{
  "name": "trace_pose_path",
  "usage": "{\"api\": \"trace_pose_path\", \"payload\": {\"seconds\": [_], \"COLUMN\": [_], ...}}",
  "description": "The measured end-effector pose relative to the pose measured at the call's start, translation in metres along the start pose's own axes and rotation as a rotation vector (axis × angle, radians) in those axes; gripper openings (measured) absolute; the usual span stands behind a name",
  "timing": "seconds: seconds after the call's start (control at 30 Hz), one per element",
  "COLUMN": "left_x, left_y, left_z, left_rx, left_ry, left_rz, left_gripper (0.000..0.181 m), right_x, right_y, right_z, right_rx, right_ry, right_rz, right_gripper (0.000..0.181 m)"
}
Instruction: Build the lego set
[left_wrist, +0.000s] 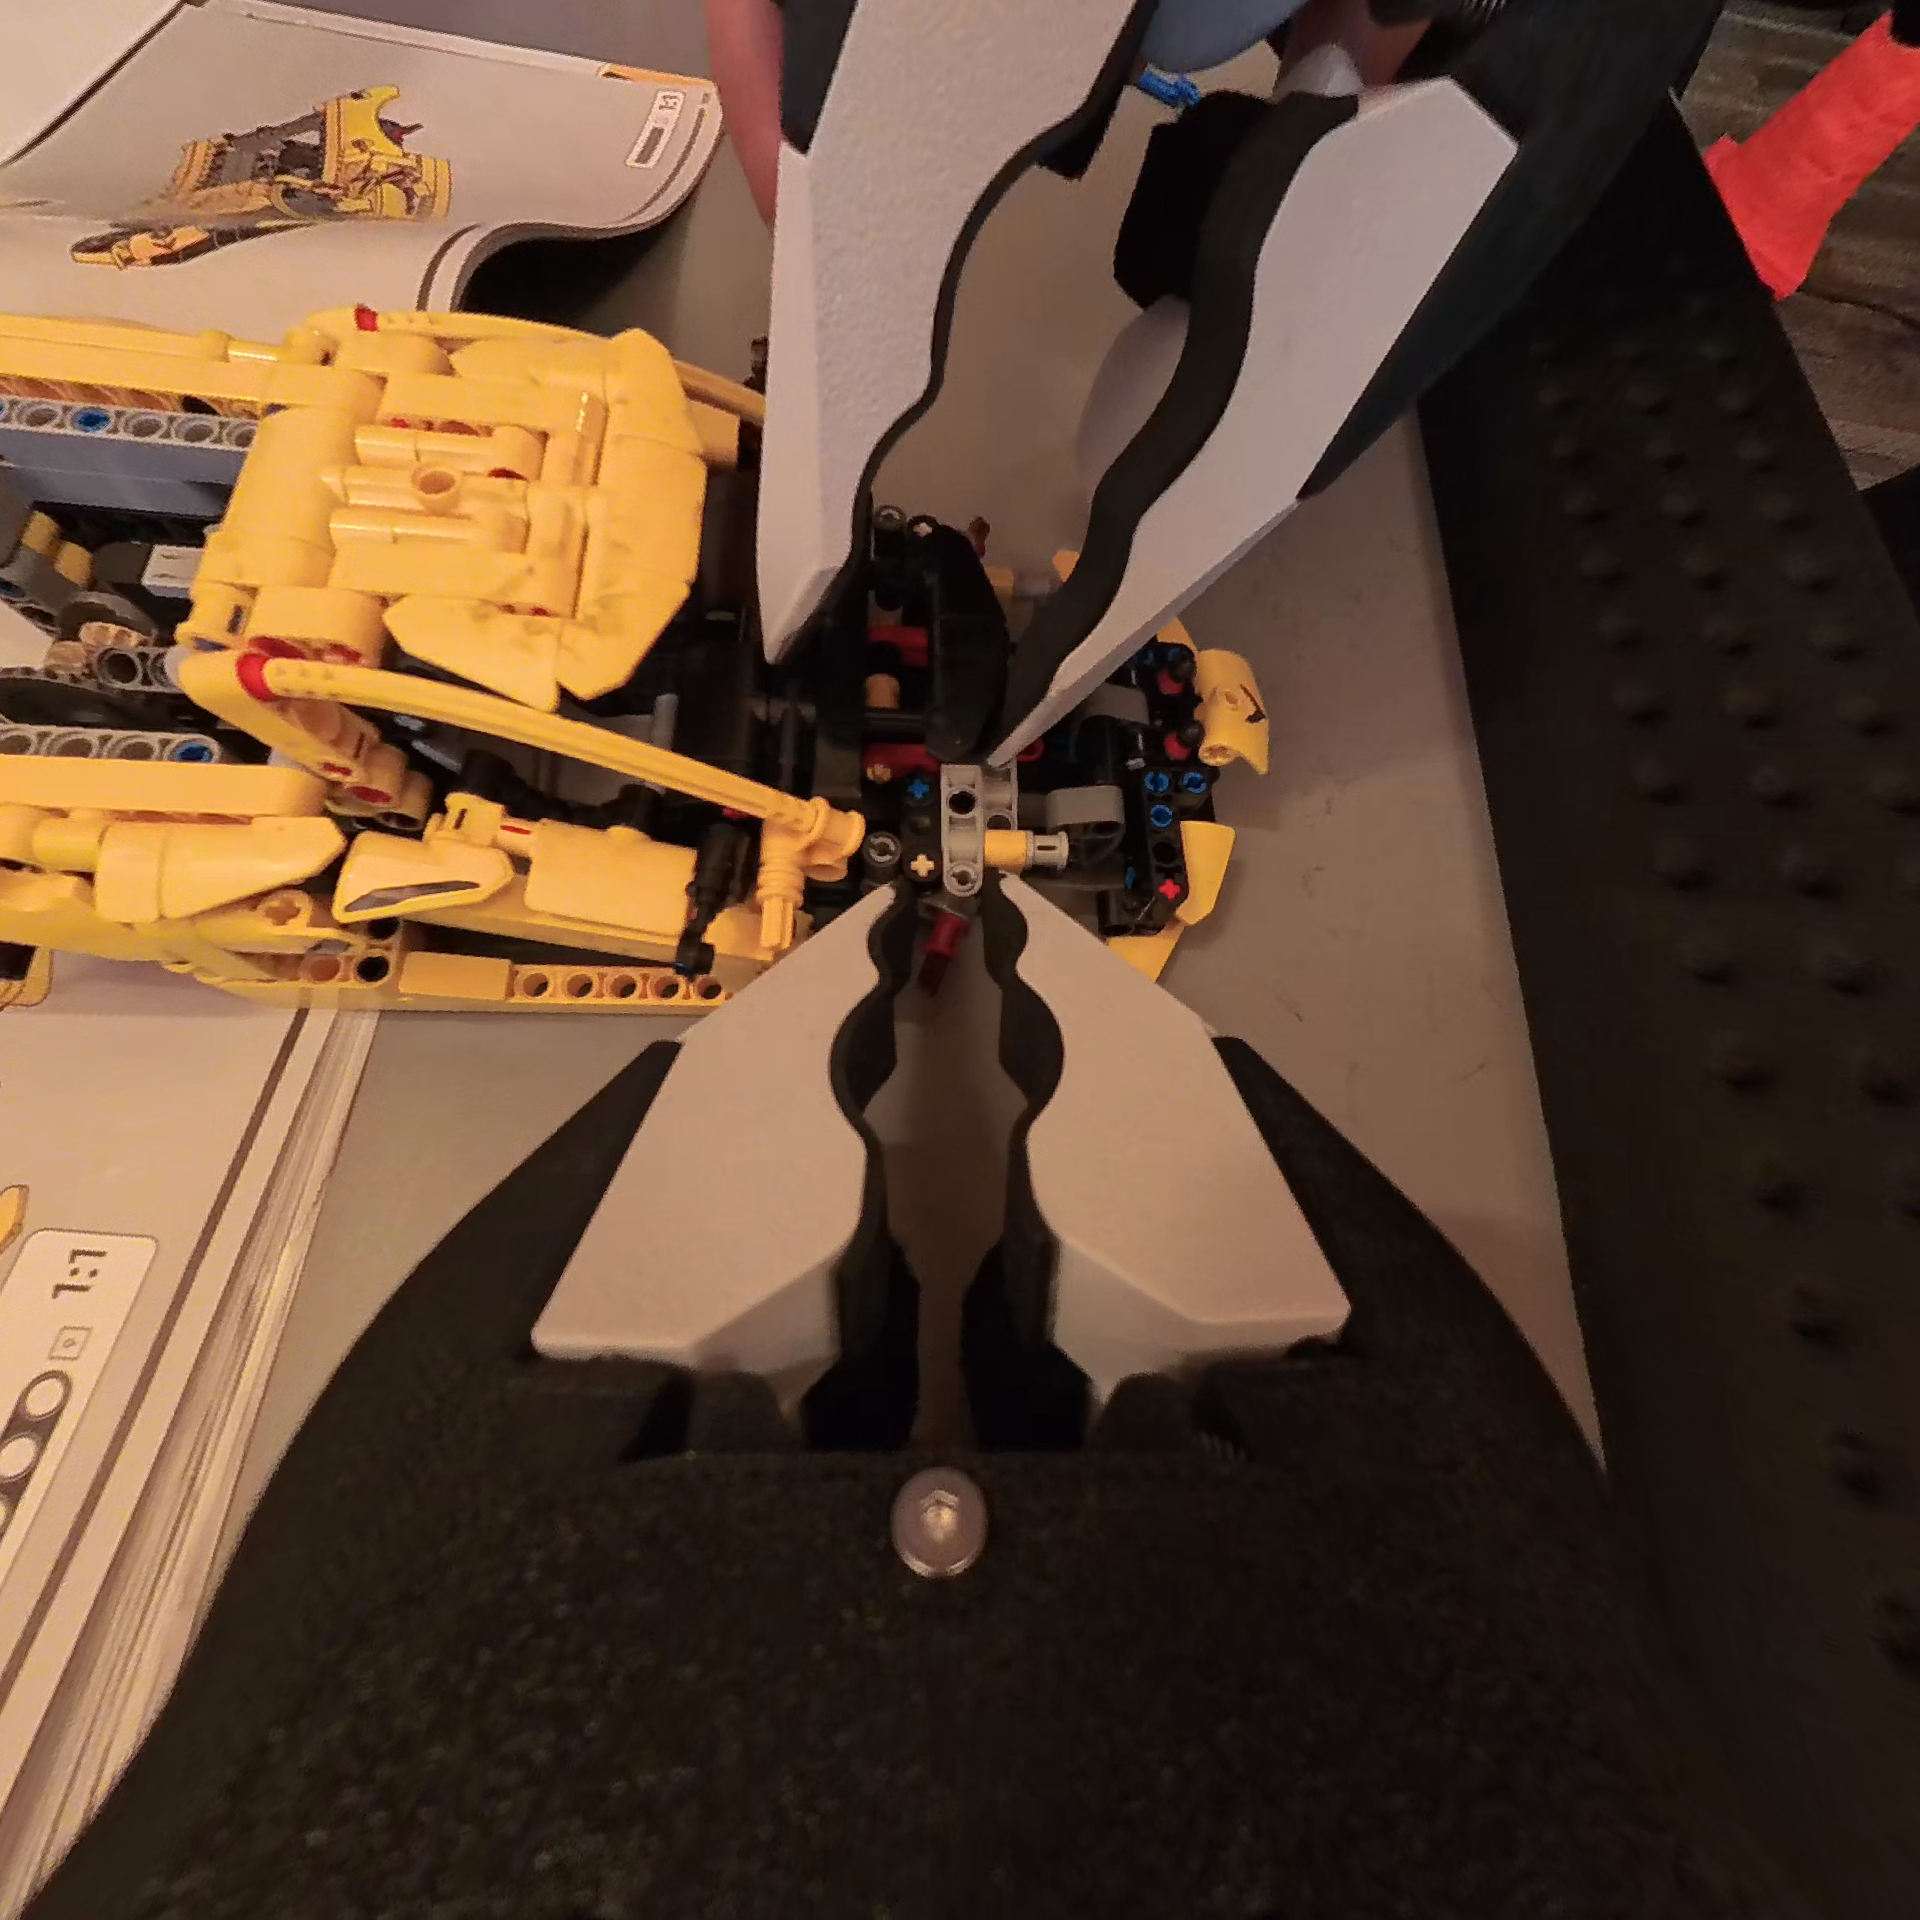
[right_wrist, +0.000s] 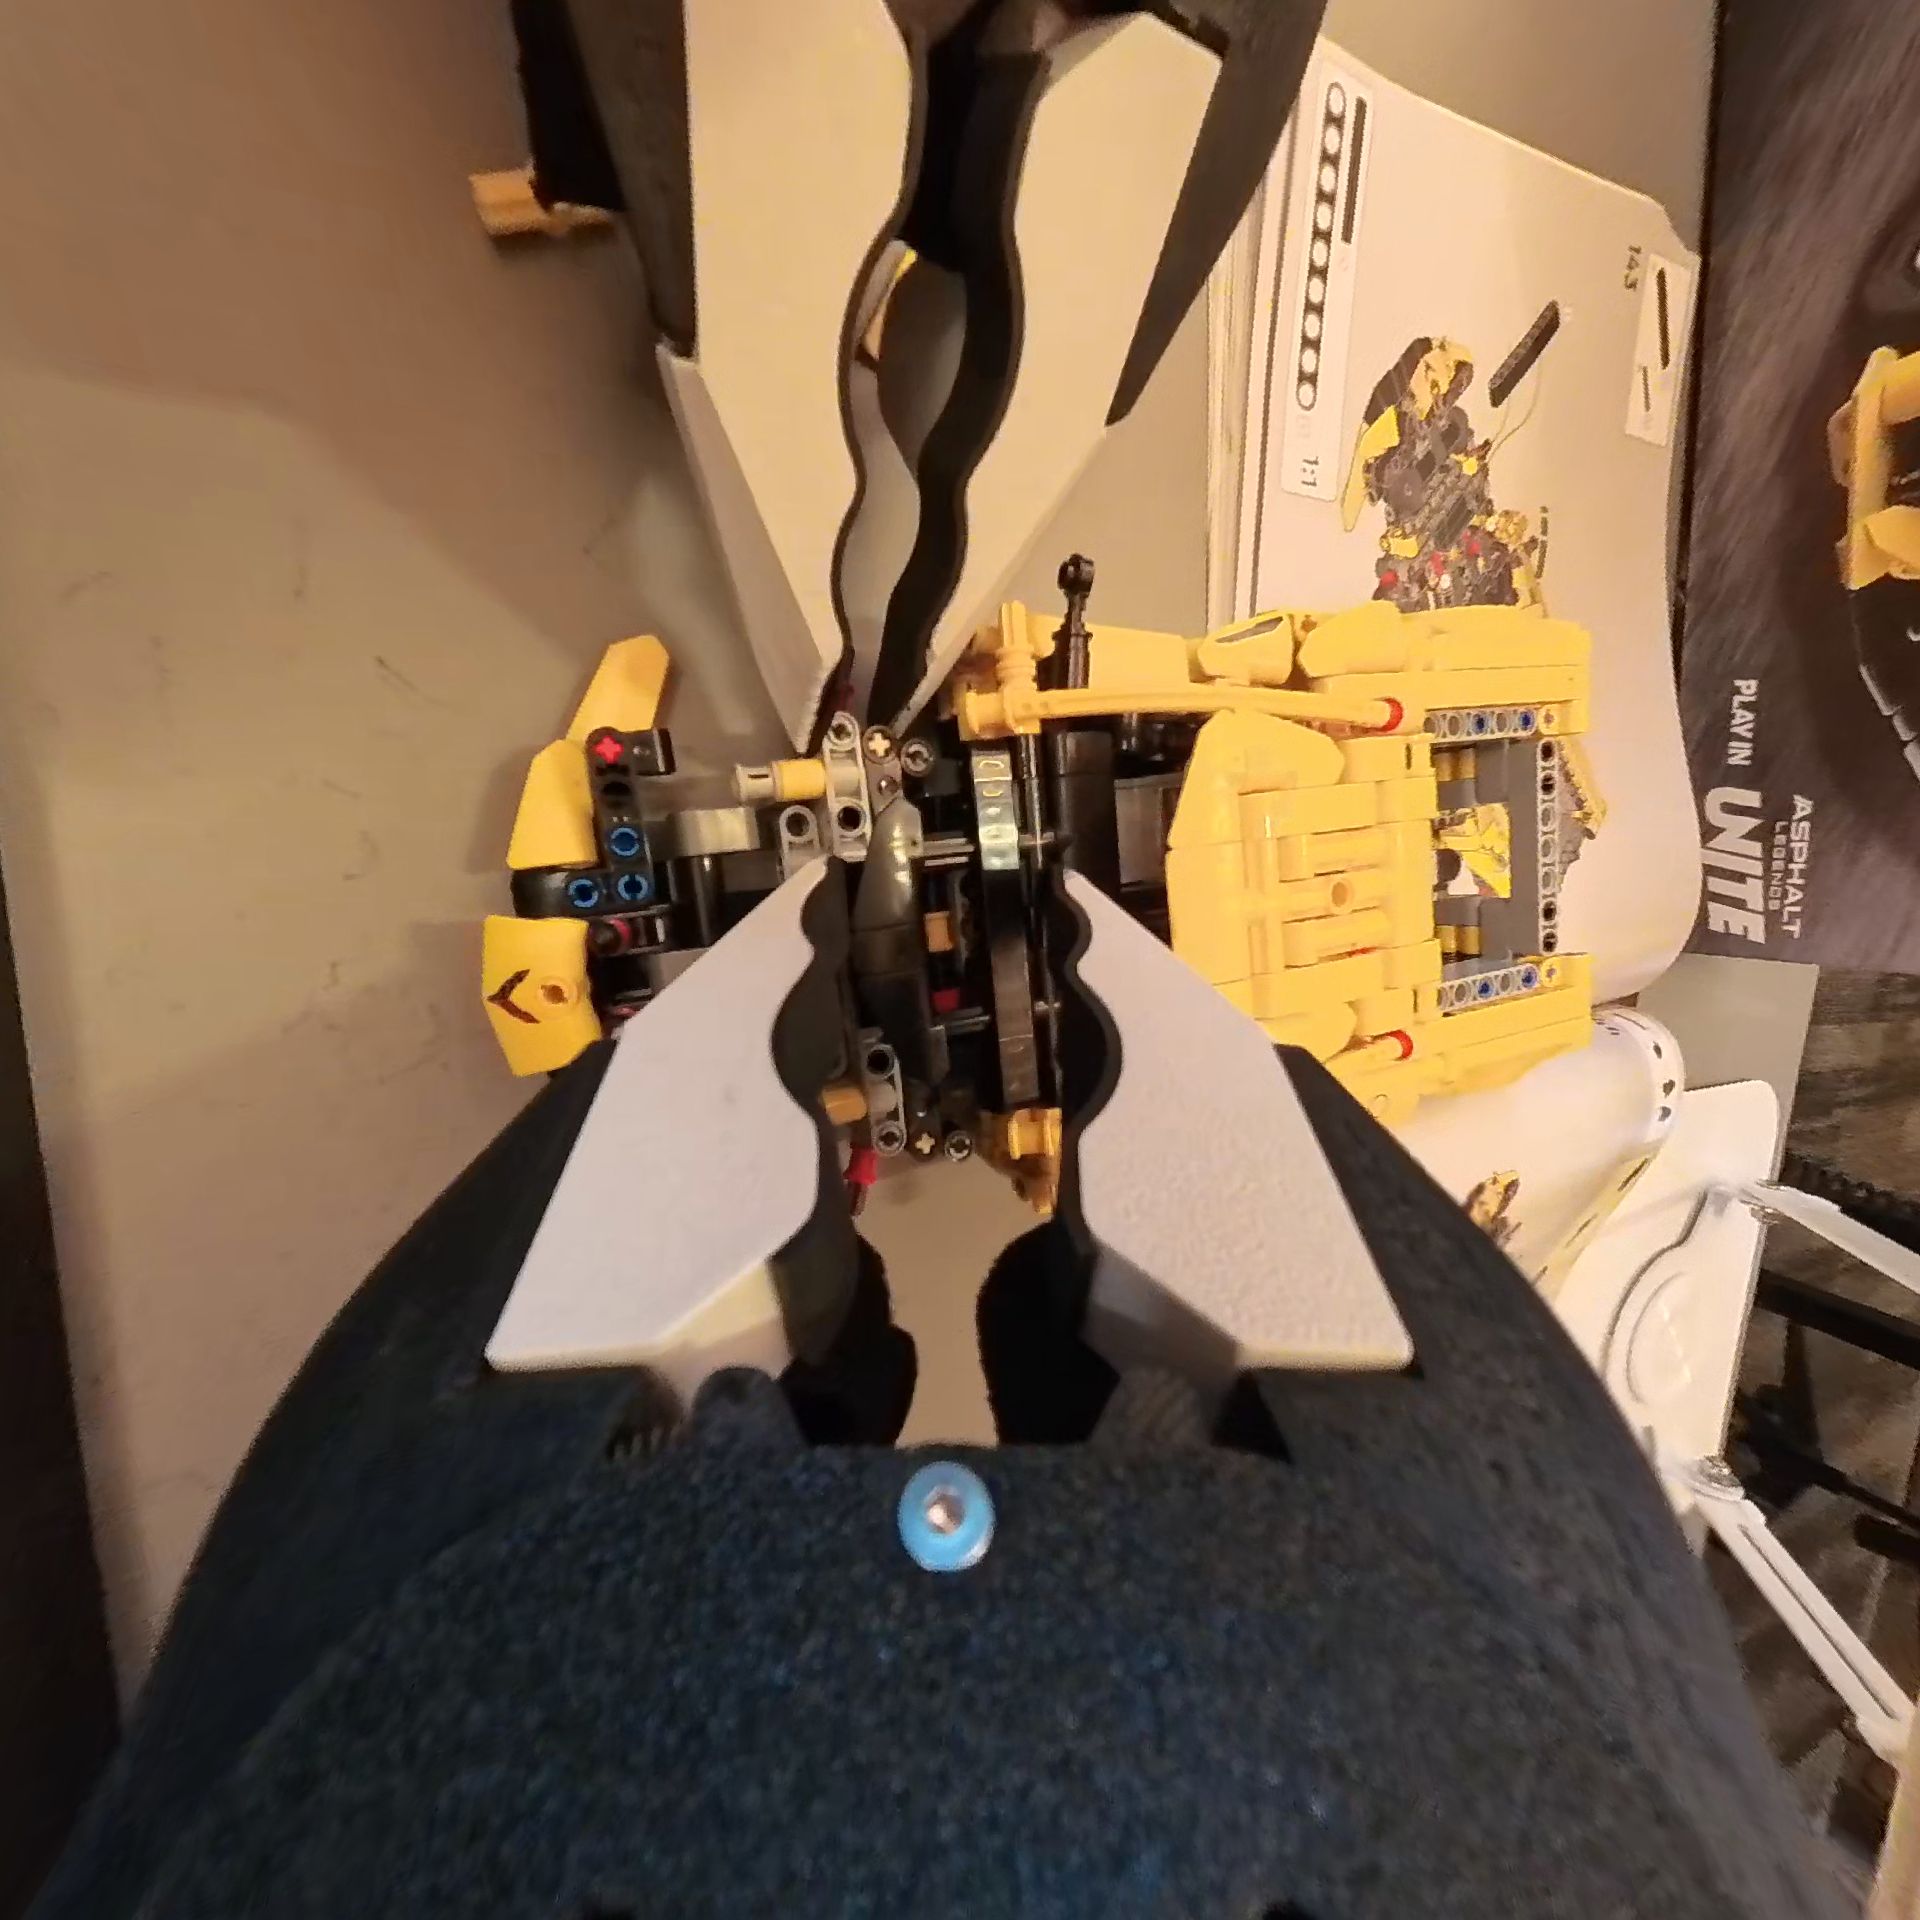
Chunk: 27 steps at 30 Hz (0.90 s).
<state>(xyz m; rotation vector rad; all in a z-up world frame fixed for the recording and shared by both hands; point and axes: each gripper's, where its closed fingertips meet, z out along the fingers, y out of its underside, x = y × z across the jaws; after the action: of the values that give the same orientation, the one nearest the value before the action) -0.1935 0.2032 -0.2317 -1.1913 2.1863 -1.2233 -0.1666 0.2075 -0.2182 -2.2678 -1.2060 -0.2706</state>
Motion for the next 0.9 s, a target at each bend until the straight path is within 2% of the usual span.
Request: {"api": "trace_pose_path", "payload": {"seconds": [0.2, 0.4, 0.57, 0.9], "left_x": [0.0002, 0.0038, 0.0044, 0.0047], "left_y": [-0.0001, -0.0003, -0.0004, -0.0006], "left_z": [0.0, 0.0002, 0.0004, 0.0006], "left_rx": [0.001, 0.001, 0.001, 0.001], "left_ry": [0.002, 0.024, 0.024, 0.023], "left_rz": [-0.001, 0.006, 0.011, 0.005], "left_gripper": [0.012, 0.012, 0.012, 0.012], "right_x": [-0.0006, -0.004, -0.0034, -0.003], "right_y": [-0.0002, -0.0025, -0.0025, -0.0005], "right_z": [-0.0001, -0.0052, -0.0069, -0.0039], "right_rx": [0.018, 0.079, 0.098, 0.078], "right_ry": [0.023, -0.167, -0.246, -0.152], "right_rz": [0.04, 0.179, 0.202, 0.098], "right_gripper": [0.036, 0.039, 0.037, 0.037]}}
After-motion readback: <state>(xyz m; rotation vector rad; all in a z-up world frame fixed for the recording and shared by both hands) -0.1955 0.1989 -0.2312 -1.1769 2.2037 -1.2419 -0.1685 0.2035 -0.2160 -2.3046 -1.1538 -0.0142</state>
